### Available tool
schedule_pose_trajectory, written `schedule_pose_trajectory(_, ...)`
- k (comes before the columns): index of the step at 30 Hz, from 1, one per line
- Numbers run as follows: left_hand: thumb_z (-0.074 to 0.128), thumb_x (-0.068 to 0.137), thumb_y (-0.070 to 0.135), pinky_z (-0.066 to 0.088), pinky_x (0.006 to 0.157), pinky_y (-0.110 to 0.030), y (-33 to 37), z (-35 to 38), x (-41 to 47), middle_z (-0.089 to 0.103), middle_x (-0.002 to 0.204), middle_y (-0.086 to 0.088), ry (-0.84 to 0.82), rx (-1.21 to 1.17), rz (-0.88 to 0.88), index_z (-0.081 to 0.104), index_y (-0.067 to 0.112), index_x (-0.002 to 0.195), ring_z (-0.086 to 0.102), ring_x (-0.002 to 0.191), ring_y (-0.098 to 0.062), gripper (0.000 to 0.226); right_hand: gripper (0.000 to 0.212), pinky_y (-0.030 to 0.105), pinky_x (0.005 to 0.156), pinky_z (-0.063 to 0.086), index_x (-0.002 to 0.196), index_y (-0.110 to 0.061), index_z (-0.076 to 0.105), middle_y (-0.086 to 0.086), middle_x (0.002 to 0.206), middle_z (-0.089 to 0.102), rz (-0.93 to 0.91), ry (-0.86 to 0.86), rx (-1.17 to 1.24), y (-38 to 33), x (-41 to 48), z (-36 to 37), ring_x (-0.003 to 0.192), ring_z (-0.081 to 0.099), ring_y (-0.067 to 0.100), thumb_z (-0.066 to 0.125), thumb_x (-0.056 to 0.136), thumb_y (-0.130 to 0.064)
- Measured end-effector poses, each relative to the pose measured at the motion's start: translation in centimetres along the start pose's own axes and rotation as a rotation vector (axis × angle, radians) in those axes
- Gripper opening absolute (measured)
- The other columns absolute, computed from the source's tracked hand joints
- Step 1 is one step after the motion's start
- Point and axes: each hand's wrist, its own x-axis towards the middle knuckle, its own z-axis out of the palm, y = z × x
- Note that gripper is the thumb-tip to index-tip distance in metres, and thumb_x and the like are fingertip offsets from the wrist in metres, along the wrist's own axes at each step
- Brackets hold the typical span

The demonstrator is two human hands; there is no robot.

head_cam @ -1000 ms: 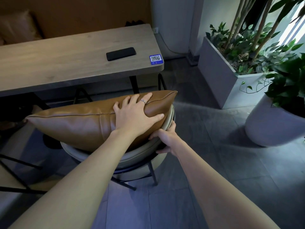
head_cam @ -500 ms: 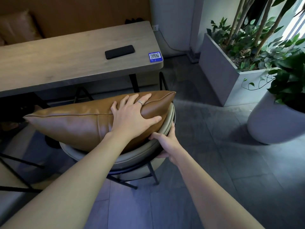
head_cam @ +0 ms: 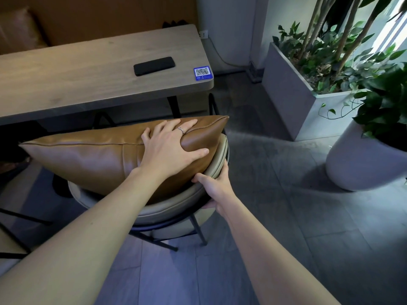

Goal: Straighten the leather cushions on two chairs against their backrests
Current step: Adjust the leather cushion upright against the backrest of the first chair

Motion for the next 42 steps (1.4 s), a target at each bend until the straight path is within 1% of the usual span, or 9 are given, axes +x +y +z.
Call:
schedule_pose_trajectory(5, 0.055, 0.080, 0.079, 0.013, 0.117, -0.058, -0.8, -0.5, 0.5, 0.040, 0.159, 0.001, -0.016, 0.004, -0.009, 0.038, 0.045, 0.151, 0.030, 0.146, -0.027, 0.080, 0.129, 0.068, 0.084, 0.062, 0.162, -0.057, -0.002, 0.005, 0.166, 0.033, 0.002, -0.035, 0.015, -0.8, 0.7, 0.8, 0.138, 0.047, 0.045, 0.085, 0.073, -0.025)
schedule_pose_trajectory(9, 0.050, 0.076, 0.082, 0.014, 0.117, -0.060, -1.3, -0.4, 0.1, 0.041, 0.158, 0.000, -0.017, -0.002, 0.005, 0.038, 0.046, 0.150, 0.030, 0.146, -0.027, 0.083, 0.129, 0.068, 0.086, 0.061, 0.162, -0.058, -0.005, 0.007, 0.165, 0.034, 0.010, -0.053, 0.023, -0.7, 0.8, 0.8, 0.137, 0.049, 0.044, 0.085, 0.076, -0.024)
schedule_pose_trajectory(12, 0.046, 0.073, 0.085, 0.013, 0.116, -0.060, -1.2, -0.2, -0.2, 0.041, 0.158, 0.000, -0.017, 0.000, -0.002, 0.036, 0.047, 0.150, 0.029, 0.146, -0.027, 0.086, 0.130, 0.067, 0.085, 0.062, 0.161, -0.058, -0.007, 0.007, 0.166, 0.034, 0.018, -0.076, 0.019, -0.8, 0.8, 0.6, 0.137, 0.050, 0.044, 0.085, 0.077, -0.023)
schedule_pose_trajectory(16, 0.041, 0.070, 0.087, 0.013, 0.116, -0.060, -0.9, -0.3, -0.5, 0.040, 0.159, 0.001, -0.017, 0.008, -0.015, 0.035, 0.048, 0.151, 0.027, 0.148, -0.027, 0.090, 0.132, 0.064, 0.080, 0.064, 0.160, -0.059, -0.010, 0.006, 0.164, 0.036, 0.024, -0.086, -0.007, -0.8, 0.6, 0.5, 0.133, 0.054, 0.041, 0.085, 0.074, -0.026)
schedule_pose_trajectory(21, 0.048, 0.075, 0.083, 0.011, 0.117, -0.060, -0.6, -0.3, -0.7, 0.037, 0.161, 0.000, -0.023, 0.020, -0.018, 0.031, 0.047, 0.153, 0.025, 0.149, -0.028, 0.087, 0.135, 0.064, 0.076, 0.064, 0.159, -0.061, -0.011, 0.007, 0.162, 0.037, 0.029, -0.099, -0.015, -0.9, 0.6, 0.3, 0.132, 0.054, 0.042, 0.087, 0.072, -0.027)
schedule_pose_trajectory(25, 0.051, 0.076, 0.082, 0.011, 0.118, -0.059, -0.4, -0.3, -0.8, 0.036, 0.161, 0.000, -0.013, 0.015, -0.031, 0.032, 0.047, 0.152, 0.024, 0.149, -0.028, 0.086, 0.136, 0.060, 0.072, 0.066, 0.158, -0.062, -0.011, 0.008, 0.162, 0.037, 0.044, -0.099, -0.033, -1.1, 0.6, 0.2, 0.131, 0.054, 0.042, 0.088, 0.071, -0.028)
schedule_pose_trajectory(31, 0.052, 0.078, 0.081, 0.009, 0.119, -0.058, -0.3, -0.4, -0.6, 0.033, 0.163, 0.001, -0.031, 0.028, -0.040, 0.029, 0.047, 0.153, 0.022, 0.150, -0.027, 0.085, 0.134, 0.060, 0.071, 0.066, 0.158, -0.060, -0.013, 0.009, 0.164, 0.035, 0.059, -0.097, -0.069, -1.5, 0.7, 0.3, 0.130, 0.055, 0.044, 0.086, 0.075, -0.025)
schedule_pose_trajectory(38, 0.054, 0.079, 0.080, 0.009, 0.119, -0.058, -0.2, -0.3, -0.4, 0.034, 0.162, 0.001, -0.027, 0.026, -0.044, 0.031, 0.046, 0.153, 0.023, 0.150, -0.027, 0.085, 0.133, 0.060, 0.075, 0.066, 0.159, -0.057, -0.016, 0.011, 0.165, 0.032, 0.066, -0.103, -0.107, -1.9, 0.9, 0.1, 0.130, 0.053, 0.047, 0.084, 0.079, -0.024)
schedule_pose_trajectory(42, 0.054, 0.079, 0.080, 0.009, 0.119, -0.058, -0.2, -0.3, -0.5, 0.033, 0.163, 0.001, -0.033, 0.032, -0.045, 0.030, 0.046, 0.153, 0.022, 0.150, -0.027, 0.086, 0.135, 0.059, 0.071, 0.066, 0.159, -0.057, -0.018, 0.011, 0.165, 0.031, 0.062, -0.105, -0.116, -1.8, 0.8, 0.1, 0.129, 0.054, 0.046, 0.085, 0.078, -0.024)
